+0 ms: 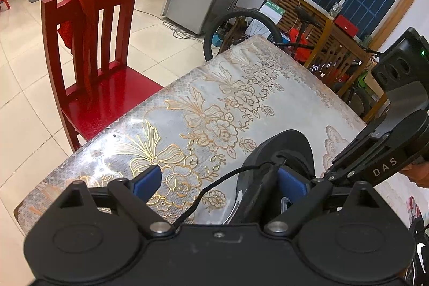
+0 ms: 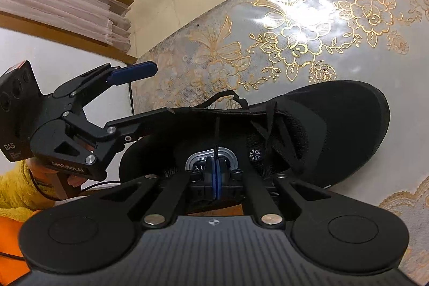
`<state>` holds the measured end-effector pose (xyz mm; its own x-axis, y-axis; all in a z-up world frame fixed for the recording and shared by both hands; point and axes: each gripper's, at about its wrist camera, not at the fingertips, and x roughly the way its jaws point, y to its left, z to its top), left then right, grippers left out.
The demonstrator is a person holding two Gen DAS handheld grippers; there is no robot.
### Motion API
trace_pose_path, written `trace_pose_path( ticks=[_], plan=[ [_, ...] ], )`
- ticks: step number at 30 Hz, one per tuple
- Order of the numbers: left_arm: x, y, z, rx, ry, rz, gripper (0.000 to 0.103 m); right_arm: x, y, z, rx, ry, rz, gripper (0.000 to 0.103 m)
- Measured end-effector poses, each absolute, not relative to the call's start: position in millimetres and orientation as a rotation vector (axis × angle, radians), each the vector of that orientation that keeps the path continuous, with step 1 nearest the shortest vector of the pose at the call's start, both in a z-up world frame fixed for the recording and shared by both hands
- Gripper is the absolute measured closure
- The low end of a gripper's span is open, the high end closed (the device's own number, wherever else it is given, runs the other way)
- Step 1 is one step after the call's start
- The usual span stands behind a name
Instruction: Lace up shoes with both hands
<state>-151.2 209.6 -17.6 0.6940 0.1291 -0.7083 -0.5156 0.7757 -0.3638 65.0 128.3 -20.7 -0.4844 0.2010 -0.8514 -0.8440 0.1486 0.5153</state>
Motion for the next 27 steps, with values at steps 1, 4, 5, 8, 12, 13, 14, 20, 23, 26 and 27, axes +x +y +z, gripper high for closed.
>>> trace_pose_path(
  ticks=[1, 4, 5, 8, 12, 13, 14, 20, 23, 26, 27],
  plan=[
    [-151.2, 209.8, -17.7, -0.586, 0.72, 0.383, 0.01, 64.7, 128.7, -20.6, -0.65, 1.54, 1.492, 0.101],
    [-151.2, 209.8, -18.0, -0.586, 0.719, 0.384, 0.01, 62.8, 130.5, -19.0, -0.665, 1.526, 1.503, 0.101],
    [-151.3, 209.8, -18.2, -0.585, 0.719, 0.385, 0.009, 62.0, 131.3, -18.6, -0.668, 1.519, 1.506, 0.101],
    [-151.5, 210.2, -18.1, -0.586, 0.721, 0.383, 0.009, 61.3, 132.5, -17.4, -0.663, 1.494, 1.508, 0.101],
    [-151.2, 209.5, -17.7, -0.583, 0.723, 0.381, 0.009, 61.4, 133.2, -18.6, -0.638, 1.467, 1.501, 0.101],
    [-151.3, 209.2, -17.5, -0.578, 0.723, 0.382, 0.009, 60.8, 132.9, -18.9, -0.637, 1.461, 1.503, 0.101],
    [-151.3, 208.8, -17.3, -0.573, 0.723, 0.383, 0.009, 60.2, 132.6, -19.3, -0.635, 1.456, 1.505, 0.101],
    [-151.6, 209.5, -17.5, -0.577, 0.723, 0.379, 0.009, 59.2, 131.1, -19.9, -0.681, 1.435, 1.498, 0.101],
    [-151.5, 209.4, -17.4, -0.577, 0.724, 0.377, 0.009, 58.4, 131.2, -19.0, -0.691, 1.429, 1.5, 0.101],
    [-150.8, 209.3, -17.1, -0.575, 0.724, 0.377, 0.009, 56.3, 130.6, -18.6, -0.699, 1.414, 1.507, 0.1],
    [-150.9, 209.4, -17.1, -0.576, 0.724, 0.377, 0.009, 55.9, 130.2, -18.4, -0.7, 1.41, 1.51, 0.1]
  ],
)
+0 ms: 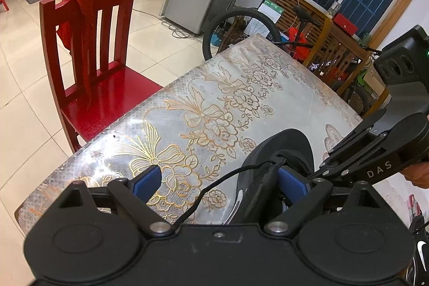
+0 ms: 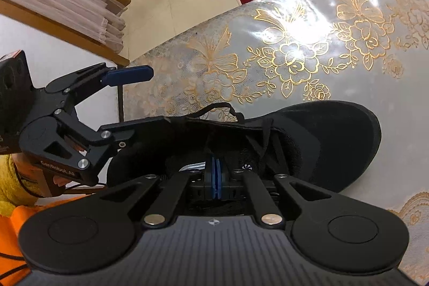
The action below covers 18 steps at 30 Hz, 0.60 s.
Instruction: Lace up shoes with both hands
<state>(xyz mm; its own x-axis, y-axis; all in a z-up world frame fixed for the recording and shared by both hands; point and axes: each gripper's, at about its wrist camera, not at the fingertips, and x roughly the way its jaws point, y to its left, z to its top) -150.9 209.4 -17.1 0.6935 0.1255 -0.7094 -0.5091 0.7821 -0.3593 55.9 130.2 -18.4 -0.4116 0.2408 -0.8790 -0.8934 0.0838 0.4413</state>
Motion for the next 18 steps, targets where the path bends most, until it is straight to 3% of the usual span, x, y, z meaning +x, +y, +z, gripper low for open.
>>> trace_pose_path(
  ticks=[18],
  plan=[
    [-150.6, 208.2, -17.6, -0.571, 0.728, 0.377, 0.009, 53.7, 123.5, -16.5, -0.697, 1.376, 1.551, 0.1]
  ],
)
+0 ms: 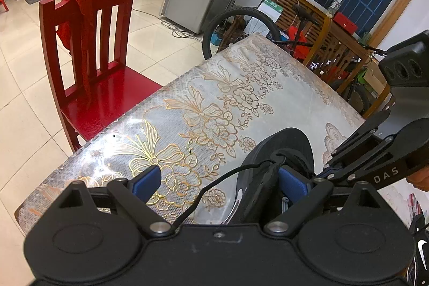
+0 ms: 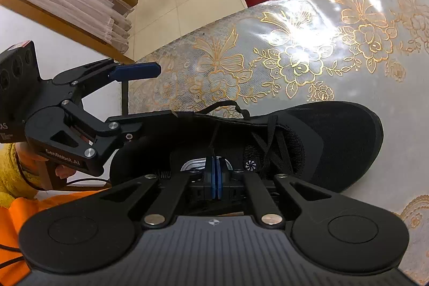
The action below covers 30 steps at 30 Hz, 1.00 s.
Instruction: Lace up shoes with both hands
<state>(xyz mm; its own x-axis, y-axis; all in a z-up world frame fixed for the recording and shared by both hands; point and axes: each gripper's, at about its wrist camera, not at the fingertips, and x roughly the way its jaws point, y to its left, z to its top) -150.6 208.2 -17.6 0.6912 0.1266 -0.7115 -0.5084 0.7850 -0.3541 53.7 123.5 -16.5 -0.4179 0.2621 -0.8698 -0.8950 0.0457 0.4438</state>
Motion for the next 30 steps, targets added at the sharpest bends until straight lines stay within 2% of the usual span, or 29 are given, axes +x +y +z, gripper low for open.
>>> trace_pose_path(
  ticks=[30],
  plan=[
    [-152.6, 214.0, -17.6, -0.57, 0.737, 0.379, 0.006, 63.0, 107.9, -9.4, -0.596, 1.33, 1.517, 0.1]
  ],
)
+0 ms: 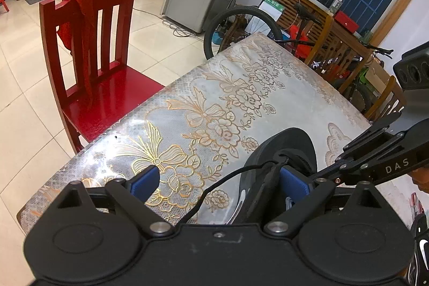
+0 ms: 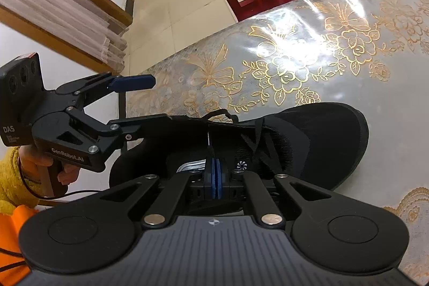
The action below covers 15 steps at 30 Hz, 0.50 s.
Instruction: Lace up shoes with both hands
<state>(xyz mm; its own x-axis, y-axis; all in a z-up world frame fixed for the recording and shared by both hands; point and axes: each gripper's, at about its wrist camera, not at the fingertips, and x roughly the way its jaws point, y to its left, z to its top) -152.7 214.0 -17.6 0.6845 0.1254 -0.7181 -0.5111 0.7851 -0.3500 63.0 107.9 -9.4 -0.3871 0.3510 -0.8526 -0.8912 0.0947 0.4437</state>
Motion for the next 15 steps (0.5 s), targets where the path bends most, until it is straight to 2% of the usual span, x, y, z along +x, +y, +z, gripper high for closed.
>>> trace_pose_path(
  ticks=[15],
  plan=[
    [-150.7, 210.7, -17.5, -0.565, 0.743, 0.376, 0.005, 69.1, 102.4, -1.1, -0.545, 1.298, 1.513, 0.1]
  ],
)
